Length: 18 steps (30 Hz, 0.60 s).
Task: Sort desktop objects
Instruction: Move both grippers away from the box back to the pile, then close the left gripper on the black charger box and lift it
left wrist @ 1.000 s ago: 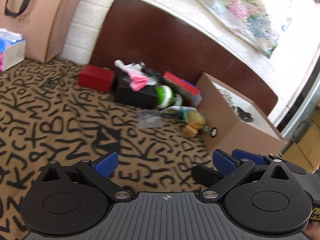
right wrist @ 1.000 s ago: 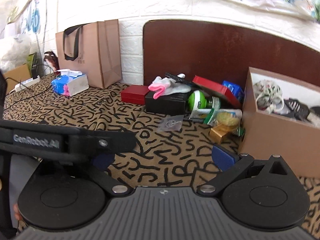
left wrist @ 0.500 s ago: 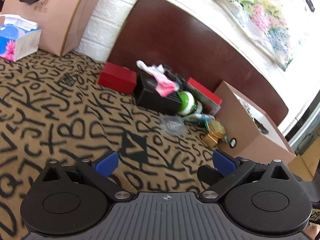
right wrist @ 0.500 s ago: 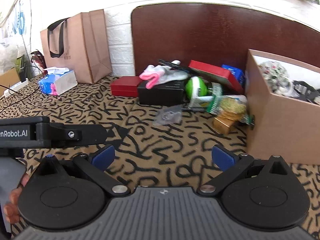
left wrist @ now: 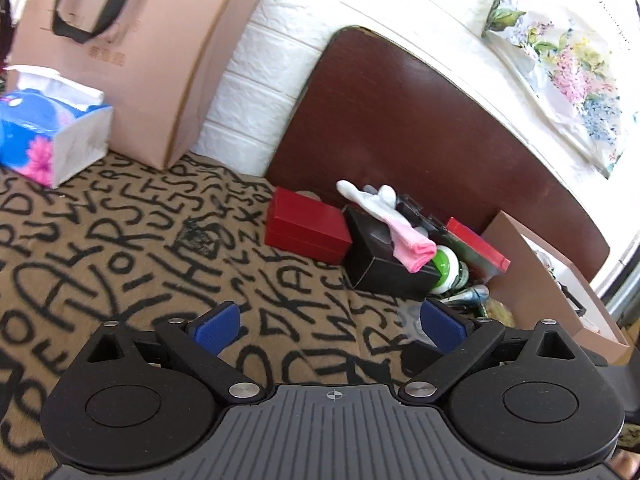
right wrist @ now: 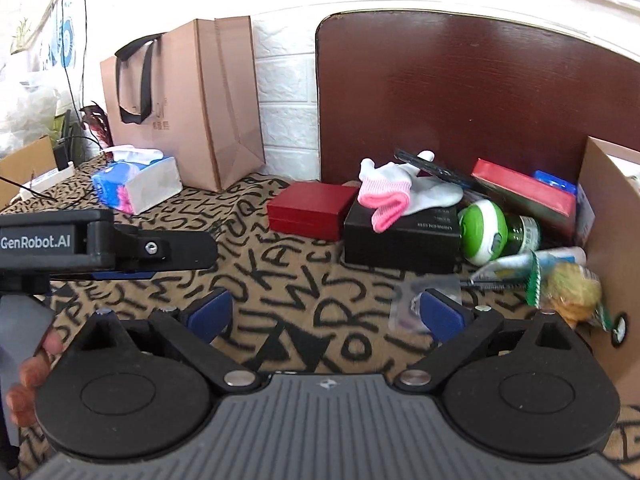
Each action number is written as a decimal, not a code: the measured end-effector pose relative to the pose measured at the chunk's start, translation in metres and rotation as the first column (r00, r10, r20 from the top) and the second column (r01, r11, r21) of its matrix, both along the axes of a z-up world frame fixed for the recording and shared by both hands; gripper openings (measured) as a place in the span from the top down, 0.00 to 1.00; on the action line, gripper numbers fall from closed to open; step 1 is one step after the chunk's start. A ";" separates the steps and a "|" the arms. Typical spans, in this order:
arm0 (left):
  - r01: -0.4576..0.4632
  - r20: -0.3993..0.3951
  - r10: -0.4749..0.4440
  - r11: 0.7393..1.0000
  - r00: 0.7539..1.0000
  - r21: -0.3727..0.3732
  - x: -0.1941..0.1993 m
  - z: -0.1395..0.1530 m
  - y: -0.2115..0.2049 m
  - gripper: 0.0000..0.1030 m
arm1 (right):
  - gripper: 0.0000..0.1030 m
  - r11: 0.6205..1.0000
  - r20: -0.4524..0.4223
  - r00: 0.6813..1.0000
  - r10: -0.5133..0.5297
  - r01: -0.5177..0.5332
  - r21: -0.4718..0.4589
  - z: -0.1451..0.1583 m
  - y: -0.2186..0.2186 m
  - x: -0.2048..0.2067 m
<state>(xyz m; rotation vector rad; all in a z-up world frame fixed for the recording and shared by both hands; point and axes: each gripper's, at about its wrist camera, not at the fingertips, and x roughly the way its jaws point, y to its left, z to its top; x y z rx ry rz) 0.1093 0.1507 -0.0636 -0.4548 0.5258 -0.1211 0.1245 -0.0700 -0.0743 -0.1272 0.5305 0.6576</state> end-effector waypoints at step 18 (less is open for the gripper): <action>0.187 -0.008 -0.187 0.982 0.982 -0.001 0.098 -0.012 -0.048 0.26 | 0.10 0.995 0.047 0.995 -0.085 0.087 -0.039 -0.016 -0.007 0.077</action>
